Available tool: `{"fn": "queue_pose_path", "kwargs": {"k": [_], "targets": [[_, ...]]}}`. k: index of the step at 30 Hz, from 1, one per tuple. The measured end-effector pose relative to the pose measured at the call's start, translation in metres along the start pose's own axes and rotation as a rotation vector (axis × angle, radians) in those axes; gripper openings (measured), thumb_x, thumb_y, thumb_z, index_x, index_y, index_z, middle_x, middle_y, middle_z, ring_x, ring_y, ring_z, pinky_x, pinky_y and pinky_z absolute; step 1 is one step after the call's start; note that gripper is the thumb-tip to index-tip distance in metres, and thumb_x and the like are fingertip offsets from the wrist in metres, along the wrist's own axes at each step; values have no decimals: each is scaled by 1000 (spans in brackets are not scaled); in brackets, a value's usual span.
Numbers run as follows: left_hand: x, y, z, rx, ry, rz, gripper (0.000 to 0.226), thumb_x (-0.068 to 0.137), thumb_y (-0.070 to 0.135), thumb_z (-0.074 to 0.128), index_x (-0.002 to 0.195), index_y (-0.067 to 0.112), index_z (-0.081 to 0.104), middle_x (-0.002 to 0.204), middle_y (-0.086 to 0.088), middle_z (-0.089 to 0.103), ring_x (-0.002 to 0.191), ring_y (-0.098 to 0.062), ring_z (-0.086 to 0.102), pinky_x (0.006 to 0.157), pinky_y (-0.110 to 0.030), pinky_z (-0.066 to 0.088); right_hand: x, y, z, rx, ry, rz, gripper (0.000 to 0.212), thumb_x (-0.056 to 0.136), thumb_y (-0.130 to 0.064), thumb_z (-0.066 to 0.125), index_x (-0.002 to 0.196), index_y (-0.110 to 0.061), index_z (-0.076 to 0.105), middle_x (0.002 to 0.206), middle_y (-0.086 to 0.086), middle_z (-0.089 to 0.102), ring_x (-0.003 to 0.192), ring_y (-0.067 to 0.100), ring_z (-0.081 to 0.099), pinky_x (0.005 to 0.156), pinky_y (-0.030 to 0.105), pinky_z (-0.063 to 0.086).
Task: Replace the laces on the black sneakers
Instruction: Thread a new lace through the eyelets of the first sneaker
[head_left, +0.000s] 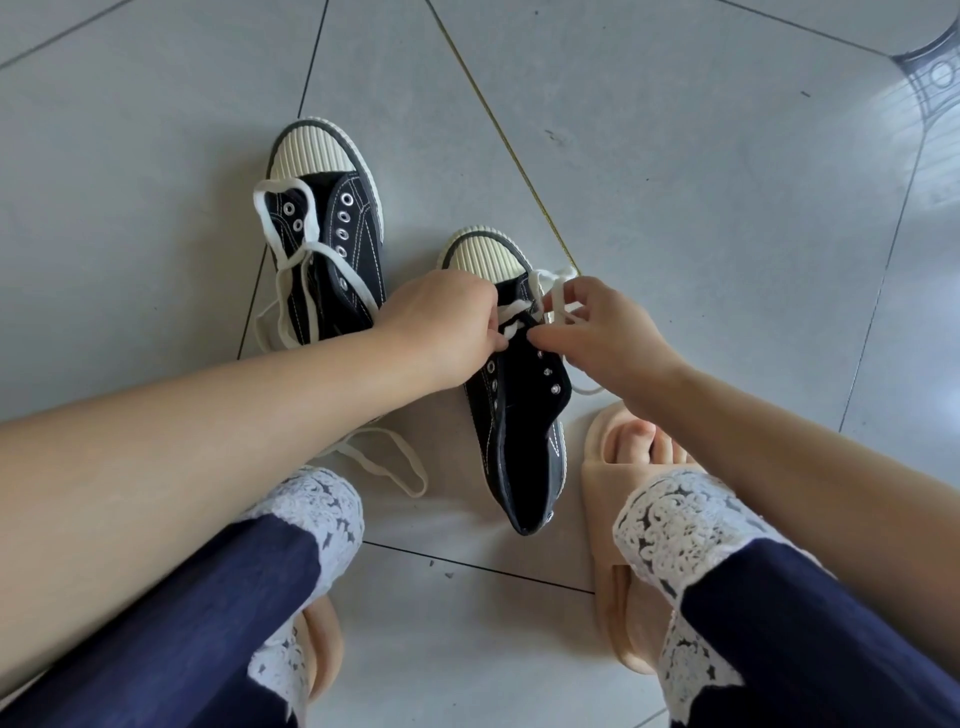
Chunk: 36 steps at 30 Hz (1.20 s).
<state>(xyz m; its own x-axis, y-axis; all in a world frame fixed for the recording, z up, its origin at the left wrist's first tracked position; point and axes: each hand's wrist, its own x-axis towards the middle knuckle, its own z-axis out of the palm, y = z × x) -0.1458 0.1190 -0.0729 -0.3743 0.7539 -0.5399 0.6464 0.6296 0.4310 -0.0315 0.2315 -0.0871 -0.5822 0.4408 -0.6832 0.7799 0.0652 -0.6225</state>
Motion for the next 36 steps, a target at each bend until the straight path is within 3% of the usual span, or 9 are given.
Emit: {"fn": "queue_pose_path", "kwargs": {"k": [4, 6, 9, 13, 19, 24, 30, 33, 36], "targets": [[-4, -1, 5, -157, 73, -38, 20, 84, 30, 62, 67, 21, 56, 64, 10, 51, 72, -16, 51, 61, -28, 38, 3, -2, 2, 93, -9, 59, 11, 81, -29, 67, 76, -25, 59, 61, -9, 57, 44, 1, 47, 46, 15, 35], [-6, -2, 10, -209, 120, -42, 20, 83, 31, 64, 67, 21, 57, 60, 12, 47, 67, -14, 48, 59, -28, 35, 6, -2, 3, 119, 34, 89, 16, 85, -22, 64, 70, -19, 59, 58, -4, 57, 52, 9, 50, 50, 21, 35], [-9, -2, 13, -220, 183, -10, 20, 82, 30, 65, 67, 21, 57, 61, 8, 52, 65, -15, 51, 56, -29, 38, 8, -1, 4, 191, 80, 139, 20, 90, -15, 55, 71, -17, 59, 71, 4, 67, 60, 16, 56, 51, 24, 36], [-8, -1, 15, -224, 239, -27, 20, 84, 30, 62, 68, 20, 58, 61, 9, 51, 66, -15, 51, 55, -28, 38, 5, 0, 8, 541, 130, 286, 17, 94, -9, 46, 81, -11, 55, 66, -4, 68, 43, 7, 56, 36, 16, 31], [-3, 4, 18, -209, 278, -41, 17, 86, 29, 60, 71, 19, 58, 66, 6, 55, 69, -16, 53, 55, -27, 38, 1, -1, 15, 885, 183, 407, 14, 96, -7, 40, 87, -10, 51, 71, -1, 70, 42, 9, 59, 34, 15, 29], [-3, 2, 24, -245, 311, -55, 13, 85, 28, 60, 76, 19, 60, 67, 11, 51, 70, -14, 52, 57, -26, 35, 3, 0, 13, 843, 74, 323, 17, 89, -12, 60, 75, -16, 52, 64, -2, 55, 45, 6, 40, 36, 16, 29], [-4, 3, 27, -257, 347, -29, 9, 84, 23, 60, 80, 16, 61, 76, 6, 55, 73, -17, 52, 60, -30, 41, 11, -5, 12, 409, 101, 253, 16, 78, -13, 72, 78, -10, 56, 64, 4, 51, 54, 13, 43, 47, 23, 34], [-4, 1, 27, -261, 355, -23, 12, 85, 27, 62, 81, 15, 61, 76, 5, 56, 74, -18, 54, 60, -32, 42, 9, -4, 12, 516, 150, 261, 16, 79, -2, 67, 70, -12, 59, 61, 2, 52, 51, 10, 44, 44, 17, 35], [-4, -2, 25, -274, 364, -32, 16, 83, 31, 63, 83, 16, 62, 79, 6, 58, 78, -16, 55, 63, -31, 44, 4, -5, 15, 736, 188, 312, 18, 84, 3, 59, 75, -13, 57, 64, 1, 53, 45, 6, 45, 38, 13, 35]]}}
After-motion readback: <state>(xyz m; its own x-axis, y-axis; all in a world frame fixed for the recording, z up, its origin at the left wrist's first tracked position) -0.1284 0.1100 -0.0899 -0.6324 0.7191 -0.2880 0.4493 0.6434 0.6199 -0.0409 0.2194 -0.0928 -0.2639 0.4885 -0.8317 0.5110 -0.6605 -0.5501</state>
